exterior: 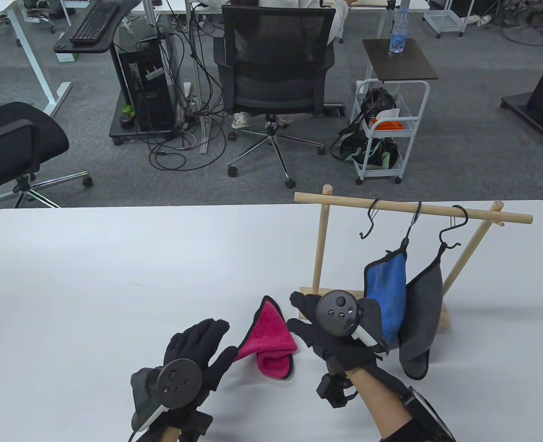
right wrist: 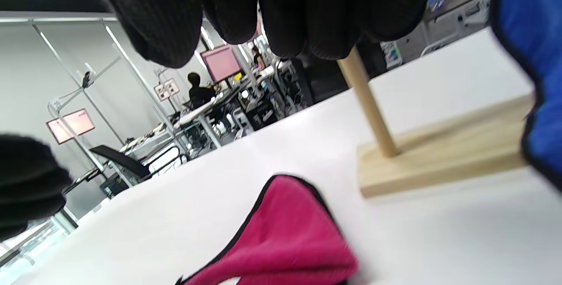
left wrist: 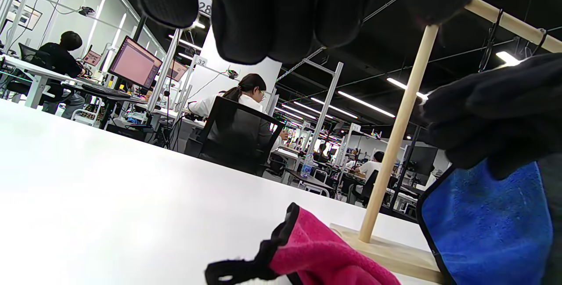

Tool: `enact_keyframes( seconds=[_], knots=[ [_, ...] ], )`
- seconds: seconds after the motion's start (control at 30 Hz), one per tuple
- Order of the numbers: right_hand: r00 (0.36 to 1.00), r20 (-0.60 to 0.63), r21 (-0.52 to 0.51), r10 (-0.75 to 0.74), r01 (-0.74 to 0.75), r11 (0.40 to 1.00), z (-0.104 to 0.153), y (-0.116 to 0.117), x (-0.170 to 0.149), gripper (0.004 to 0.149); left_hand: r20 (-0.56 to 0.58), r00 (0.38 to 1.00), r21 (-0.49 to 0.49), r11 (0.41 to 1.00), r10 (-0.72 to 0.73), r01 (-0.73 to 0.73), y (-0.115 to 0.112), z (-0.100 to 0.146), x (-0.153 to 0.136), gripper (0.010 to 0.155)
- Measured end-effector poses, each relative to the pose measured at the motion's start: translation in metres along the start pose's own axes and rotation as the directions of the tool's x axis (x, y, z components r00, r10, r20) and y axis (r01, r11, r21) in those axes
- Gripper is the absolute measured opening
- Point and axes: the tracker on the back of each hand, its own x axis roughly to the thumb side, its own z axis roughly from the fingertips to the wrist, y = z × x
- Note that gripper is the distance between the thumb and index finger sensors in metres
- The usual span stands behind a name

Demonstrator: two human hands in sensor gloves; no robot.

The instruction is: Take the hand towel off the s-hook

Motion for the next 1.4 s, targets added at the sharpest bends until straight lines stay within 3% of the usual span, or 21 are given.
enact_keyframes(
  seconds=[0.3, 0.57, 0.8, 1.1, 1.4],
  knots=[
    [0.992, -0.09, -0.185, -0.089, 0.071, 0.98, 0.029, -0.054, -0.034, 0.06, 0.0, 1.0, -0.004, 1.0, -0.003, 0.003, -0.001, 0.0, 0.001, 0.062],
    [0.965, -0.162, -0.398, -0.207, 0.128, 0.908, 0.049, -0.083, -0.071, 0.061, -0.002, 1.0, -0.007, 1.0, -0.003, 0.003, -0.001, 0.0, 0.001, 0.062],
    [0.938, -0.196, -0.488, -0.285, 0.159, 0.858, 0.051, -0.083, -0.094, 0.067, -0.011, 1.0, -0.015, 1.0, -0.01, 0.01, -0.001, 0.0, 0.001, 0.062],
    [0.882, -0.265, -0.479, -0.389, 0.23, 0.847, 0.029, -0.07, -0.115, 0.074, -0.018, 1.0, -0.018, 1.0, -0.015, 0.014, -0.001, -0.001, 0.001, 0.062],
    [0.846, -0.337, -0.491, -0.414, 0.217, 0.844, 0.003, -0.067, -0.118, 0.062, -0.025, 1.0, -0.023, 1.0, -0.019, 0.018, -0.001, -0.002, 0.0, 0.062]
  ],
)
